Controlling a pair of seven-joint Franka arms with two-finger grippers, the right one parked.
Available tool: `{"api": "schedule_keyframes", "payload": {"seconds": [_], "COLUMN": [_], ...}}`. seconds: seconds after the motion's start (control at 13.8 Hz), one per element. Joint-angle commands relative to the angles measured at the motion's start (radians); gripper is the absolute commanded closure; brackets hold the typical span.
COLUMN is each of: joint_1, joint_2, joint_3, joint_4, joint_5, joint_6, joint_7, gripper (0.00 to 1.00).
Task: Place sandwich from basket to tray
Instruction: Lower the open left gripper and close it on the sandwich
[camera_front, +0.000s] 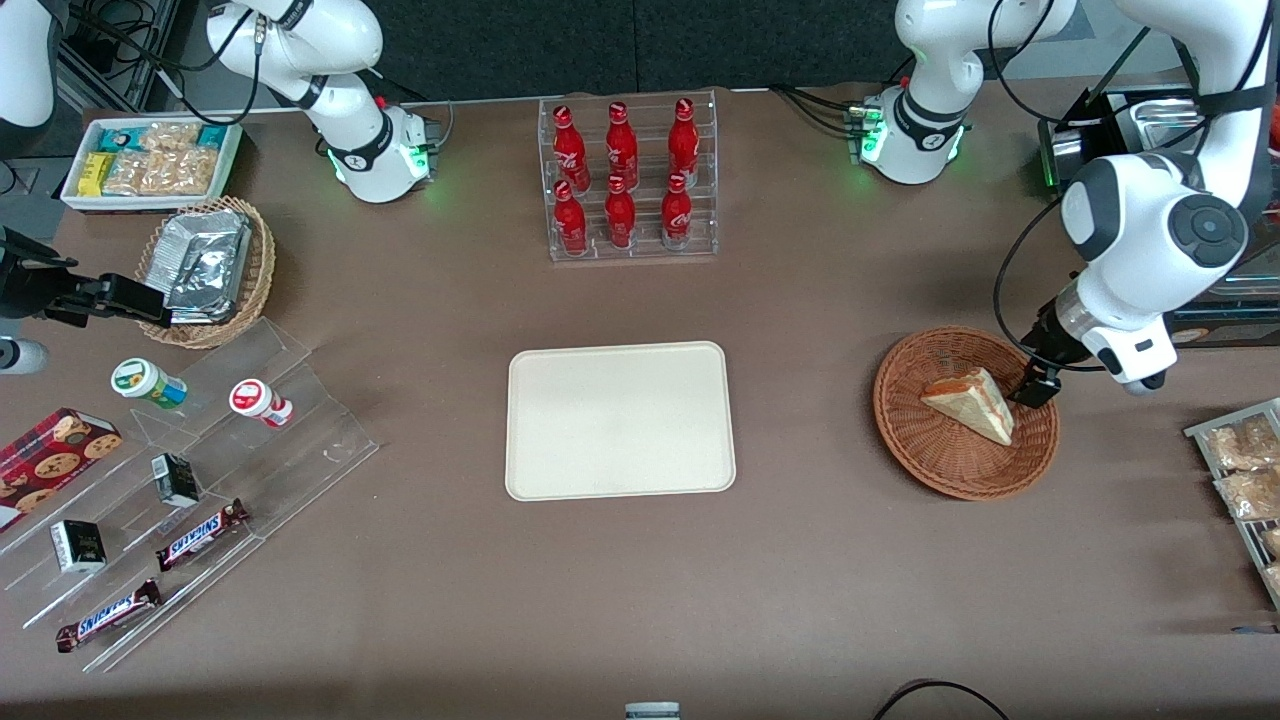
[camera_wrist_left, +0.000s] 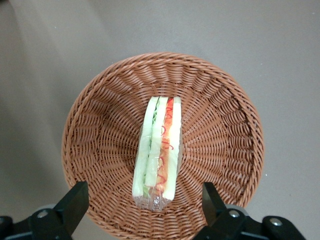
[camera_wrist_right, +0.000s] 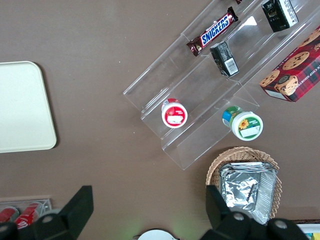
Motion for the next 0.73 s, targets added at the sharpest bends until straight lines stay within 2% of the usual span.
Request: {"api": "schedule_keyframes", "payload": {"seconds": [0.0, 0.65], "joint_1": [-0.004, -0.033], "joint_2": [0.005, 0.099], "joint_3": [-0.003, -0.011], "joint_4": [-0.070, -0.079], "joint_5": [-0.007, -0.007], "joint_6": [0.117, 0.261], "joint_7": [-0.031, -0.089], "gripper": [0.00, 0.00]}}
